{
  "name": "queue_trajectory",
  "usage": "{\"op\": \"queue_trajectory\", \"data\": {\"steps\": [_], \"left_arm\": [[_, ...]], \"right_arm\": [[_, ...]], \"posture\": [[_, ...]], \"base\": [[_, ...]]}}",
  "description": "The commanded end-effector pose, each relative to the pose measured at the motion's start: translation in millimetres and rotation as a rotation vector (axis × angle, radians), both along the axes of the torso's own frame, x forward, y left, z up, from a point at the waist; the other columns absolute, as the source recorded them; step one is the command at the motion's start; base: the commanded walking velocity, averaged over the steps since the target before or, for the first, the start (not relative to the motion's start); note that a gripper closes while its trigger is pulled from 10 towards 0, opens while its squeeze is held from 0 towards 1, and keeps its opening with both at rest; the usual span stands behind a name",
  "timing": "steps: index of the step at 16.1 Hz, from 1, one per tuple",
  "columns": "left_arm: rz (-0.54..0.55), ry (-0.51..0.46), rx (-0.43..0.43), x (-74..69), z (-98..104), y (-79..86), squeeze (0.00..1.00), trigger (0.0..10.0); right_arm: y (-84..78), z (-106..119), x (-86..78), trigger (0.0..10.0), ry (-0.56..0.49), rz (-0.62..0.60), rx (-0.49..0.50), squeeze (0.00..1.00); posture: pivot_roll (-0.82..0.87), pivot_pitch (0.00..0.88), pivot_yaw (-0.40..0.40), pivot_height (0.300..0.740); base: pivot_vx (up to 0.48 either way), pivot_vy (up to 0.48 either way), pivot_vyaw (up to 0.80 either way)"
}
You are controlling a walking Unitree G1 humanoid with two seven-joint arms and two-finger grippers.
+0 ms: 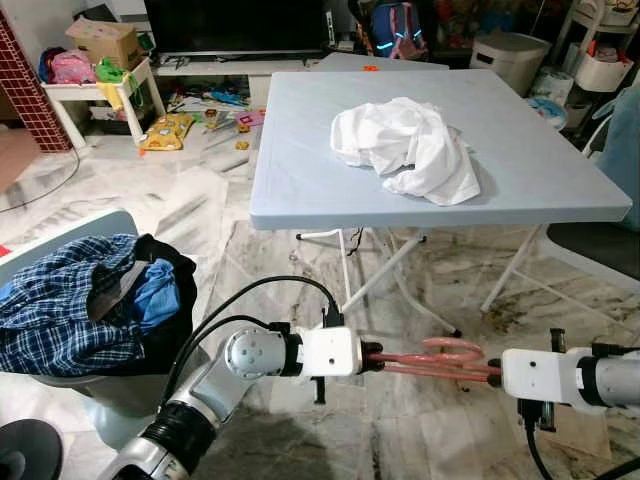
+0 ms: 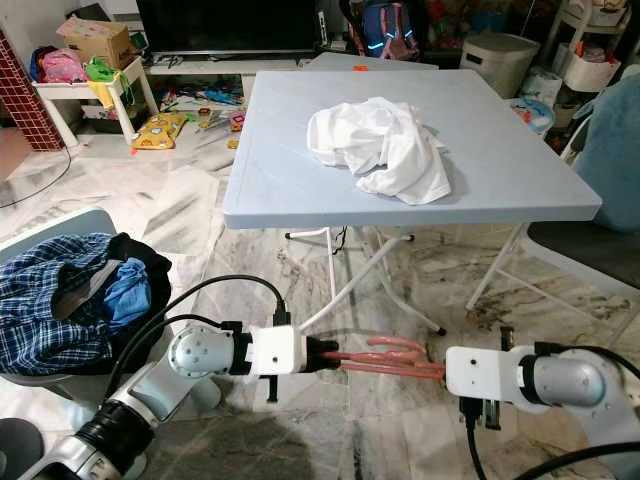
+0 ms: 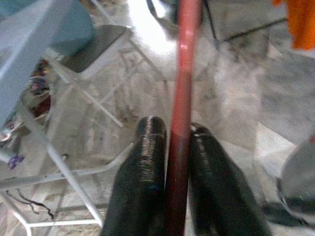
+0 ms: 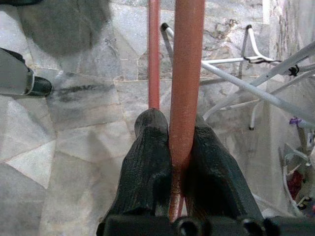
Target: Hang hanger
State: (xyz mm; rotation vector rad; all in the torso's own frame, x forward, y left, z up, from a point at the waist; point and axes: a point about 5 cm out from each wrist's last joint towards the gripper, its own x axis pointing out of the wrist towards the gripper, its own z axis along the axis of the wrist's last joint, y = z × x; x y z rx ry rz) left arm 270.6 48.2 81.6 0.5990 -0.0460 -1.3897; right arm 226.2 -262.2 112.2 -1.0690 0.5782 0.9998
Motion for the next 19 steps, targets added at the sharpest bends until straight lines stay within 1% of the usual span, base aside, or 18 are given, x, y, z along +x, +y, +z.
{"op": "queue_trajectory", "data": {"steps": [1, 3, 4, 5, 6, 7, 8, 9, 12, 13, 15, 17, 18, 19], "left_arm": [[0.045, -0.023, -0.048, 9.2, 10, 0.0, 1.00, 10.0], [0.055, -0.020, -0.089, 9.9, 14, -4.3, 1.00, 10.0], [0.051, -0.004, -0.137, 8.0, 17, -8.4, 1.00, 10.0], [0.070, 0.020, -0.178, 8.1, 18, -10.7, 1.00, 10.0], [0.074, 0.027, -0.186, 7.8, 17, -11.3, 1.00, 10.0], [0.099, 0.028, -0.205, 8.8, 16, -13.2, 1.00, 10.0], [0.128, 0.034, -0.228, 10.5, 15, -13.8, 1.00, 10.0], [0.156, 0.031, -0.247, 11.6, 15, -12.6, 1.00, 10.0], [0.168, 0.029, -0.256, 12.7, 14, -7.1, 1.00, 10.0], [0.166, 0.045, -0.260, 11.1, 13, -1.5, 1.00, 10.0], [0.141, 0.053, -0.249, 7.1, 9, 1.4, 1.00, 10.0], [0.098, 0.059, -0.234, 9.0, 10, -1.1, 1.00, 10.0], [0.067, 0.050, -0.212, 9.5, 9, -2.1, 1.00, 10.0], [0.017, 0.021, -0.172, 8.8, 10, -2.5, 1.00, 10.0]], "right_arm": [[3.1, 0, -0.9, 0.0, -0.021, -0.006, 0.019, 0.00], [-0.1, -13, -3.9, 0.0, -0.033, -0.059, 0.000, 0.00], [-2.6, -28, -9.4, 0.0, -0.036, -0.136, 0.004, 0.00], [-3.9, -42, -15.5, 0.0, -0.032, -0.212, 0.024, 0.00], [-4.2, -46, -17.6, 0.0, -0.031, -0.228, 0.025, 0.00], [-6.9, -58, -23.8, 0.0, -0.038, -0.289, 0.022, 0.00], [-7.7, -64, -27.8, 0.0, -0.054, -0.360, 0.042, 0.00], [-7.2, -69, -31.6, 0.0, -0.062, -0.405, 0.059, 0.00], [-8.1, -72, -36.2, 0.0, -0.079, -0.455, 0.057, 0.00], [-8.0, -73, -37.2, 0.0, -0.092, -0.490, 0.076, 0.00], [-7.8, -74, -35.8, 0.0, -0.110, -0.499, 0.067, 0.00], [-9.1, -68, -30.4, 0.0, -0.144, -0.491, 0.074, 0.00], [-7.6, -66, -27.8, 0.0, -0.150, -0.461, 0.067, 0.00], [-4.0, -61, -22.5, 0.0, -0.166, -0.417, 0.070, 0.00]], "posture": [[-0.02, 0.000, -0.030, 0.740], [-0.01, 0.000, -0.041, 0.740], [-0.01, 0.000, -0.049, 0.740], [-0.01, 0.000, -0.052, 0.740], [0.00, 0.000, -0.054, 0.740], [0.00, 0.000, -0.059, 0.740], [0.01, 0.000, -0.060, 0.740], [0.01, 0.000, -0.065, 0.740], [0.00, 0.000, -0.061, 0.740], [0.00, 0.000, -0.053, 0.740], [-0.01, 0.000, -0.045, 0.740], [-0.02, 0.000, -0.027, 0.740], [-0.02, 0.000, -0.024, 0.740], [-0.03, 0.000, -0.011, 0.740]], "base": [[0.000, 0.000, 0.00], [0.000, 0.000, 0.00], [0.000, 0.000, 0.00], [0.000, 0.000, 0.00], [0.000, 0.000, 0.00], [0.000, 0.000, 0.00], [0.000, 0.000, 0.00], [0.000, 0.000, 0.00], [0.000, 0.000, 0.00], [0.000, 0.000, 0.00], [0.000, 0.000, 0.00], [0.000, 0.000, 0.00], [0.000, 0.000, 0.00], [0.000, 0.000, 0.00]]}}
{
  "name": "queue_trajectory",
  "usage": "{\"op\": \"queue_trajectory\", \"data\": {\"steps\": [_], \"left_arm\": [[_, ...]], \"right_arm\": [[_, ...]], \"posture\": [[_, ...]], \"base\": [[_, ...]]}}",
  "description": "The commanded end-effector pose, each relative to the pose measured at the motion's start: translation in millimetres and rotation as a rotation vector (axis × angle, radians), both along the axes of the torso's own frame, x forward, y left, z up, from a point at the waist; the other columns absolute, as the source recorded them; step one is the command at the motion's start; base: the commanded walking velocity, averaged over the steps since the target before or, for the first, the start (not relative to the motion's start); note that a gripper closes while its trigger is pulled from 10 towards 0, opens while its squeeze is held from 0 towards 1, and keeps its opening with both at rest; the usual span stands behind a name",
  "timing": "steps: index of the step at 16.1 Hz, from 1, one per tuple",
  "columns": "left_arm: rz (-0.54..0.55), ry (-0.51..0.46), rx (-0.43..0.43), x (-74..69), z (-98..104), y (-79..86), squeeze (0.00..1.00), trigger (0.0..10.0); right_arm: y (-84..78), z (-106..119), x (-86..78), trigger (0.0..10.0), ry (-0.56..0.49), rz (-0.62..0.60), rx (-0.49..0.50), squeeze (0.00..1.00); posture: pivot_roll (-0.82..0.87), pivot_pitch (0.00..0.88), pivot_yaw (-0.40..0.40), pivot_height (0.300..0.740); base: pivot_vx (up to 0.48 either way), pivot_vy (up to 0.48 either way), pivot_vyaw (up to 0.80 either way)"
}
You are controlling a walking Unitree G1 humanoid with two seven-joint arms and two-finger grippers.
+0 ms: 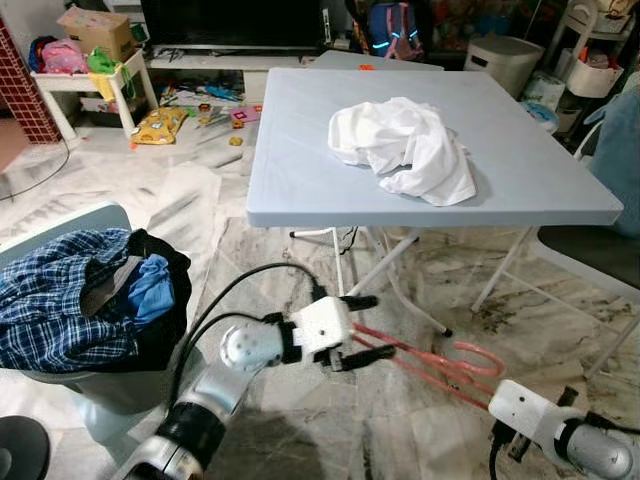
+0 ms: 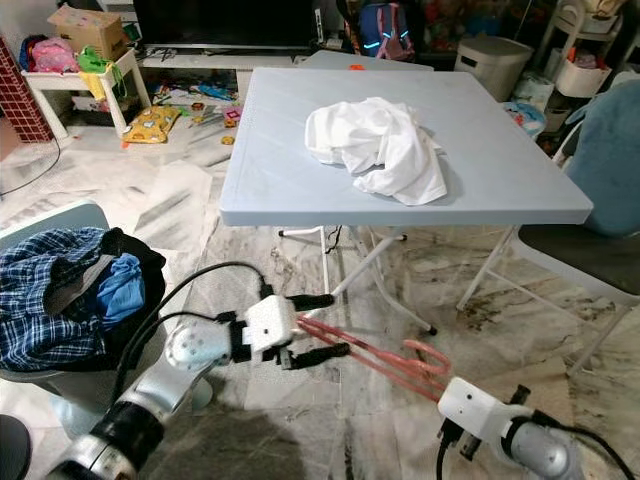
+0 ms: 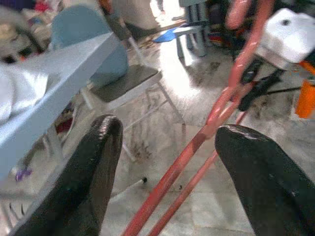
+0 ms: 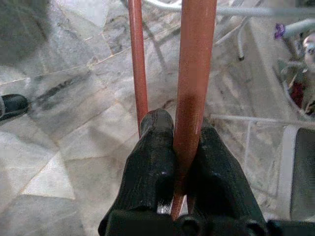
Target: Hang hanger
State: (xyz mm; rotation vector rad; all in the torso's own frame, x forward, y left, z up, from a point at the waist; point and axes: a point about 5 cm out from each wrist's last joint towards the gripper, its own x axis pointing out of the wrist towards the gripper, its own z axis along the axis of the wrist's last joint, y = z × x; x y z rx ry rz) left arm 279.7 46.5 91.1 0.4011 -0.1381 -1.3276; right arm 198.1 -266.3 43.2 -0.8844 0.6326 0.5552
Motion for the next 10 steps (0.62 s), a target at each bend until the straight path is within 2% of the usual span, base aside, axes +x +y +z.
{"op": "queue_trajectory", "data": {"steps": [1, 3, 4, 5, 7, 9, 10], "left_arm": [[-0.069, -0.022, 0.043, -1.9, 1, -0.9, 1.00, 10.0], [-0.096, -0.007, 0.037, -2.5, 3, -0.6, 1.00, 10.0], [-0.046, -0.006, 0.013, 1.3, 4, -0.5, 1.00, 10.0], [0.114, -0.011, -0.073, 13.7, 12, -1.9, 1.00, 10.0], [0.265, -0.011, -0.174, 22.7, 19, -0.7, 1.00, 10.0], [0.436, 0.024, -0.273, 28.8, 23, 7.0, 1.00, 10.0], [0.519, 0.058, -0.319, 31.2, 22, 12.1, 1.00, 10.0]], "right_arm": [[1.7, 13, 10.7, 0.0, -0.049, 0.051, -0.019, 0.00], [0.1, 21, 17.8, 0.0, -0.063, 0.071, -0.047, 0.00], [-6.7, 22, 22.1, 0.0, -0.085, 0.021, -0.082, 0.00], [-12.8, 22, 23.5, 0.0, -0.131, -0.108, -0.069, 0.00], [-10.2, 10, 12.8, 0.0, -0.123, -0.191, -0.046, 0.00], [-2.6, -6, -12.2, 0.0, -0.078, -0.299, 0.008, 0.00], [-3.5, -12, -23.6, 0.0, -0.076, -0.392, 0.033, 0.00]], "posture": [[-0.04, 0.000, -0.009, 0.740], [-0.04, 0.000, -0.005, 0.740], [-0.04, 0.000, -0.007, 0.740], [-0.03, 0.000, -0.014, 0.740], [-0.03, 0.000, -0.016, 0.740], [-0.03, 0.000, -0.018, 0.740], [-0.03, 0.000, -0.020, 0.740]], "base": [[0.000, 0.000, 0.00], [0.000, 0.000, 0.00], [0.000, 0.000, 0.00], [0.000, 0.000, 0.00], [0.000, 0.000, 0.00], [0.000, 0.000, 0.00], [0.000, 0.000, 0.00]]}}
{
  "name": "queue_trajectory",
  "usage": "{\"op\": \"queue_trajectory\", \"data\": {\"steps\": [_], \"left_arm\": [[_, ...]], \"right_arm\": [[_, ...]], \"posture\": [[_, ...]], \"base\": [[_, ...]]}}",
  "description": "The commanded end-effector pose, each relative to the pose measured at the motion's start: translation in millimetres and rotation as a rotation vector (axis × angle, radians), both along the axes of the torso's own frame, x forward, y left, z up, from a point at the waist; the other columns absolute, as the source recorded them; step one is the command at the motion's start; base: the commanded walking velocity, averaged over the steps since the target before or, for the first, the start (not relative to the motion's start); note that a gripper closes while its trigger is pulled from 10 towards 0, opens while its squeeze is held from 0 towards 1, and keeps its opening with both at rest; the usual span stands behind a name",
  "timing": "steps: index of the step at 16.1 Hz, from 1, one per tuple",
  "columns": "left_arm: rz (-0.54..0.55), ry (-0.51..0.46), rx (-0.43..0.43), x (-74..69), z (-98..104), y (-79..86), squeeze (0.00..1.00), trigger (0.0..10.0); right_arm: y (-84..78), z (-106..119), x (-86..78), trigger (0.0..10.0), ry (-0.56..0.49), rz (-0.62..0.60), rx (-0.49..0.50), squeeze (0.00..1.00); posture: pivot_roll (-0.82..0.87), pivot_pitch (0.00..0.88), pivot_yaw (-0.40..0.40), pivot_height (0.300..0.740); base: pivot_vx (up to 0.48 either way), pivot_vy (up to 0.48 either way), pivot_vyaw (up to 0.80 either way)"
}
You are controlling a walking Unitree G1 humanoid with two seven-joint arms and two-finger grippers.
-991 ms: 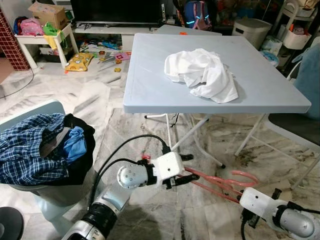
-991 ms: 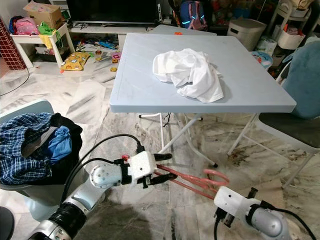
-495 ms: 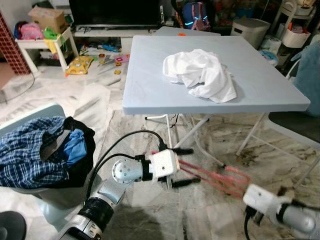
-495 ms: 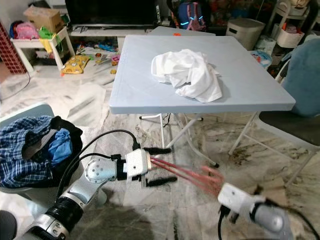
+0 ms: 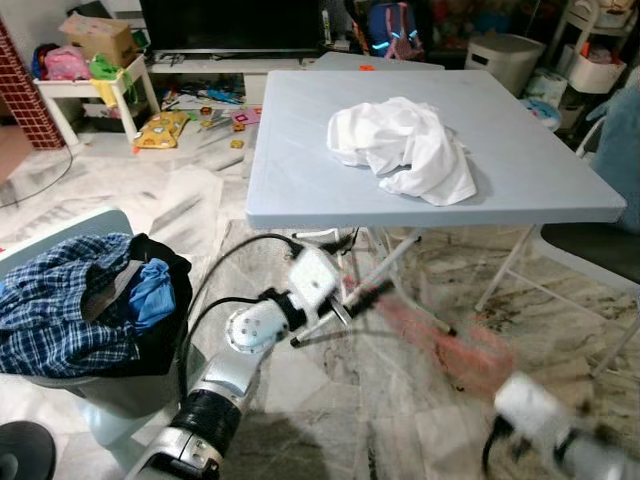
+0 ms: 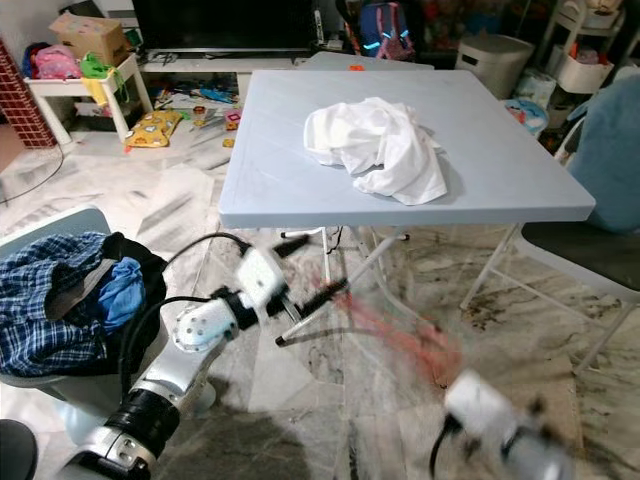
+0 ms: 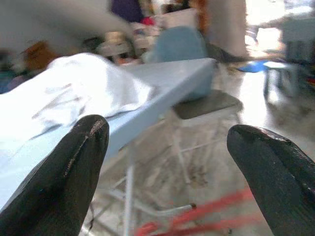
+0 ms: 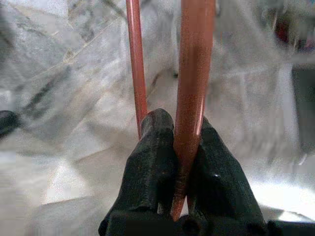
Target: Hang hanger
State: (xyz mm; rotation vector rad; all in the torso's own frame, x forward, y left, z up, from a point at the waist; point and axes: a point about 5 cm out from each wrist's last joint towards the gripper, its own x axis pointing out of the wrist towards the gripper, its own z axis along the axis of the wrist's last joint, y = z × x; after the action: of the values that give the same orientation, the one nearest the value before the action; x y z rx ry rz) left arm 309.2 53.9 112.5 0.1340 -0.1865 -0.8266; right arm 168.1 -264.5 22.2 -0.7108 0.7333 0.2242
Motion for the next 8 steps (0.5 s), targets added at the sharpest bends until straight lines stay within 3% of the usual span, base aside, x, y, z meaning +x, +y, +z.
{"op": "queue_trajectory", "data": {"steps": [1, 2, 3, 5, 6, 7, 8], "left_arm": [[0.110, 0.054, -0.045, 3.9, -2, 9.5, 1.00, 10.0], [0.175, 0.083, -0.037, 6.0, -7, 15.0, 1.00, 10.0], [0.207, 0.092, -0.025, 7.0, -9, 18.0, 1.00, 10.0], [0.231, 0.169, -0.042, 7.7, -17, 19.8, 1.00, 10.0], [0.239, 0.184, -0.021, 8.8, -18, 17.2, 0.00, 10.0], [0.231, 0.193, -0.023, 8.7, -19, 15.1, 0.00, 10.0], [0.210, 0.214, -0.031, 7.9, -18, 10.8, 0.00, 10.0]], "right_arm": [[-6.0, 6, -4.0, 0.0, -0.062, -0.150, 0.039, 0.00], [-5.4, 5, -13.5, 0.0, -0.100, -0.320, 0.146, 0.00], [-4.5, 6, -17.6, 0.0, -0.122, -0.404, 0.204, 0.00], [9.6, 10, -24.8, 0.0, -0.231, -0.697, 0.408, 0.00], [22.2, 13, -25.9, 0.0, -0.302, -0.901, 0.513, 0.00], [26.7, 16, -23.4, 0.0, -0.319, -0.927, 0.520, 0.00], [33.8, 20, -17.7, 6.1, -0.343, -0.959, 0.545, 0.00]], "posture": [[-0.03, 0.000, -0.021, 0.740], [-0.04, 0.000, -0.021, 0.740], [-0.04, 0.000, -0.021, 0.740], [-0.05, 0.000, -0.015, 0.740], [-0.06, 0.000, -0.009, 0.740], [-0.07, 0.000, -0.007, 0.740], [-0.07, 0.000, -0.002, 0.740]], "base": [[0.000, 0.000, 0.00], [0.000, 0.000, 0.00], [0.000, 0.000, 0.00], [0.000, 0.000, 0.00], [0.000, 0.000, 0.00], [0.000, 0.000, 0.00], [0.000, 0.000, 0.00]]}}
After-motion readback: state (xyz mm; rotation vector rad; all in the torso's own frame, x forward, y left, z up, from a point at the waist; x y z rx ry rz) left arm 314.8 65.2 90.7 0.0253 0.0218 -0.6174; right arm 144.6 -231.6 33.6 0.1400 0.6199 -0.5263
